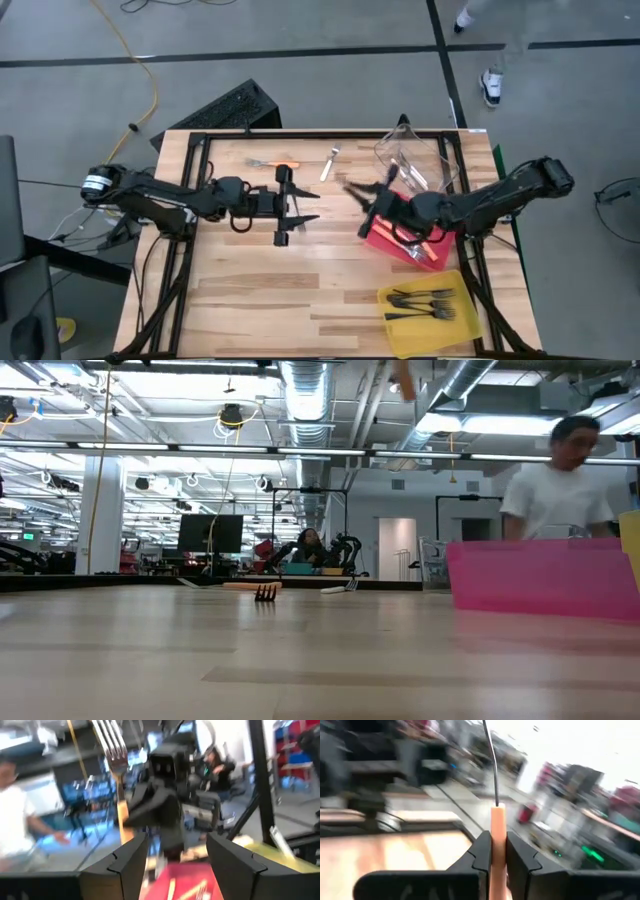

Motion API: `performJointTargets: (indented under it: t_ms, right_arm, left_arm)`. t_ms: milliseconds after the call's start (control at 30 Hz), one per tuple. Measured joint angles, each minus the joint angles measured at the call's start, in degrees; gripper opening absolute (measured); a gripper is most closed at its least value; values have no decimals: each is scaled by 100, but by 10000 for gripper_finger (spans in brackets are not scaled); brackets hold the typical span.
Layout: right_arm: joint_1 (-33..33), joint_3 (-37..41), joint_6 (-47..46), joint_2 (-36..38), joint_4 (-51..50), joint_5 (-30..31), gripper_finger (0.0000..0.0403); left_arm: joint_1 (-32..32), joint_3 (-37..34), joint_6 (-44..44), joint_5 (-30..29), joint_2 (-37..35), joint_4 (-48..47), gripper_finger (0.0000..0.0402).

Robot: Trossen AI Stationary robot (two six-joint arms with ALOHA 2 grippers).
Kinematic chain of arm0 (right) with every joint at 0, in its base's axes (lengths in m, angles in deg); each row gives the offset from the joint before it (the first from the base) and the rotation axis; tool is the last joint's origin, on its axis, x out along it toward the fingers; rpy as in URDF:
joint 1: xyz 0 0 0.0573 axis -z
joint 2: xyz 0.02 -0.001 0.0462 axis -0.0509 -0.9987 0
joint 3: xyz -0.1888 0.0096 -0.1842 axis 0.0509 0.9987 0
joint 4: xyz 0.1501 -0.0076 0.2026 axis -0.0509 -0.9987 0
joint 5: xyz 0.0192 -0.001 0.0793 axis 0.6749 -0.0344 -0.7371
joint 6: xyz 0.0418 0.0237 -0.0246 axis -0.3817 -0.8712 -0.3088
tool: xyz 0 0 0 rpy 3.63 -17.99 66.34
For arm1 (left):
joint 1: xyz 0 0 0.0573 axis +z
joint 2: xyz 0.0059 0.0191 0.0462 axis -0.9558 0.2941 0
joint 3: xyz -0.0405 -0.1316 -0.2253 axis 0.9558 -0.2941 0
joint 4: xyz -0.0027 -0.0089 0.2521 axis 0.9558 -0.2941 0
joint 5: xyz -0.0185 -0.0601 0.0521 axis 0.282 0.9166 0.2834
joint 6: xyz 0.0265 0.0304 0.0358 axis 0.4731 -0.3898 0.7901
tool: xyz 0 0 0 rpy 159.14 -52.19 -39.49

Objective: Sort silverware by color (type)
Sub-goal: Put the orange fork into the red bin

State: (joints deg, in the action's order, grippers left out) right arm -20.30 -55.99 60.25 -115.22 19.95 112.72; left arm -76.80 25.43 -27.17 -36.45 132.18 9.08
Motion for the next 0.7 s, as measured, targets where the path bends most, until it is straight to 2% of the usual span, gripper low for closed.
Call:
performJointTargets:
  t_ms: [133, 333, 533, 700]
  right_arm:
    - [-193, -2, -698, 429, -1116, 1108, 56]
    - [-278, 4, -2934, 761, -3692, 1976, 56]
    - [-118, 4, -5799, 624, -6112, 1813, 56]
    - [7, 4, -7444, 360, -7523, 991, 56]
  left_arm:
    - [0, 0, -249, -344, -354, -886, 195]
    - [0, 0, -686, -631, -700, -1676, 193]
    - [0, 0, -873, -634, -742, -1928, 192]
    - [0, 0, -894, -643, -742, -2049, 192]
